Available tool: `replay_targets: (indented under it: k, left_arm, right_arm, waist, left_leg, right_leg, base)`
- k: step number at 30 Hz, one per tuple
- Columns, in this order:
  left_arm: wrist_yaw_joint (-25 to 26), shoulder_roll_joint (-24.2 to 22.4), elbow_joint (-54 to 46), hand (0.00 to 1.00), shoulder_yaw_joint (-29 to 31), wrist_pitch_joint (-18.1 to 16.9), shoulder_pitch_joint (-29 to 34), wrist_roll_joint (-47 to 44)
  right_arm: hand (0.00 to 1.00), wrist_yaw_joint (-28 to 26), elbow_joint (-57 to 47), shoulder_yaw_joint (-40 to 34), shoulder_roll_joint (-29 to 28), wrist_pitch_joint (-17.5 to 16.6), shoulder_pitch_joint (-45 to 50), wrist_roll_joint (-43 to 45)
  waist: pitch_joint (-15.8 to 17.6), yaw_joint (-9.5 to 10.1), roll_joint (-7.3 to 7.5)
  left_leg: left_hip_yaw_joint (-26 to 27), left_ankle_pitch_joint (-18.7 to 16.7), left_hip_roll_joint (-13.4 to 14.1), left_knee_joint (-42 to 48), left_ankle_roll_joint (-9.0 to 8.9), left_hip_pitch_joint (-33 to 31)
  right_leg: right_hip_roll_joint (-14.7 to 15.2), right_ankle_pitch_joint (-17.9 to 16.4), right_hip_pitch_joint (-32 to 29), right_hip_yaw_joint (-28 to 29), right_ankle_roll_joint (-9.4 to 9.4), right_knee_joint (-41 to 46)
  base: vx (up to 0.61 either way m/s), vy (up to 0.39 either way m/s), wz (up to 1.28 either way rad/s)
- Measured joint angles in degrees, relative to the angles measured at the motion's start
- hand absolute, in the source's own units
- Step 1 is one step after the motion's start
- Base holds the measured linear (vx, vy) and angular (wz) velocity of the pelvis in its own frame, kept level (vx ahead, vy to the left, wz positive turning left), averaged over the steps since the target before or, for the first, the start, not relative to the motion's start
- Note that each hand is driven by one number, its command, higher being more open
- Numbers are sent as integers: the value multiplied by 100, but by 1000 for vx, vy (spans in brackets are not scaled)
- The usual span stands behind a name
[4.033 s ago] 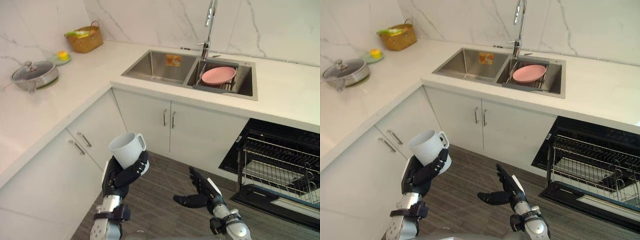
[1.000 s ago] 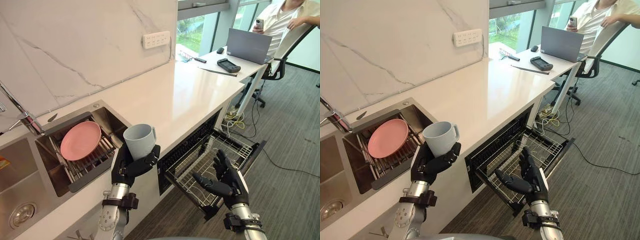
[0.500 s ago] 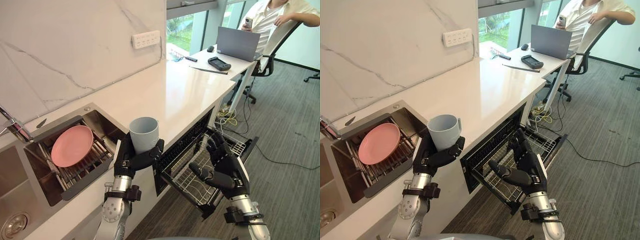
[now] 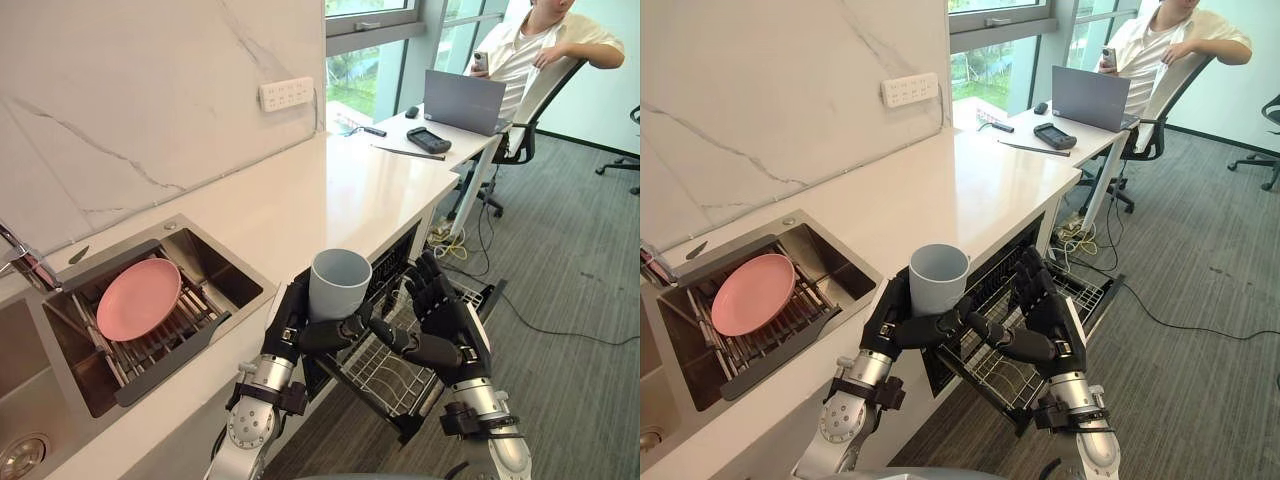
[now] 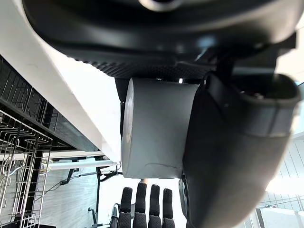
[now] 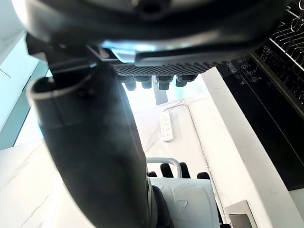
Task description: Walk over to the sink, pick up the cup, carry it to the dishwasher, place the cup inside the dishwasher, then close the dishwasher door
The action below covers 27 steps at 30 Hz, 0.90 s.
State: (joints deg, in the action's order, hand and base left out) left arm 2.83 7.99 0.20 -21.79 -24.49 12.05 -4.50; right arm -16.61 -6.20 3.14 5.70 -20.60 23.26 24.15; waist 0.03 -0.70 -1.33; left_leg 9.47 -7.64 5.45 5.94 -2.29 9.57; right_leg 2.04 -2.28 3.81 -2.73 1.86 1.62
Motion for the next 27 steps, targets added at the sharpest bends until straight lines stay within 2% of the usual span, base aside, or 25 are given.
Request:
replay_targets:
  k: [12,17,20,27]
  left_arm:
    - [129,2,35,0,-11,99,25,-23]
    - [171,37,89,0,-115,98,82,-573]
    - [17,50,259,0,-109,89,90,-925]
    - [-68,-45,272,0,681,45,150,-1250]
  right_arm:
    - [100,321,-34,209,89,3,-7,-84]
    - [100,419,-114,325,100,7,-94,-132]
    - [100,411,-116,432,69,7,-188,-187]
    - [100,230,-114,229,-78,7,-175,-178]
  waist:
    - [-122,71,36]
    - [-99,116,73]
    - [-79,128,105]
    - [-26,141,174]
  left_leg:
    - [-78,-1,-2,-62,0,48]
    - [-86,-1,-2,-66,0,48]
    - [-104,-1,0,-66,0,49]
    - [-128,-1,-5,-79,-3,49]
  right_leg:
    - [-35,335,247,45,49,-508]
    - [-44,454,311,78,46,-677]
    - [-48,469,311,79,46,-677]
    - [-20,415,314,2,25,-660]
  base:
    - [-2,2,-2]
    - [-24,2,-4]
    - [-38,0,-1]
    - [-32,6,2]
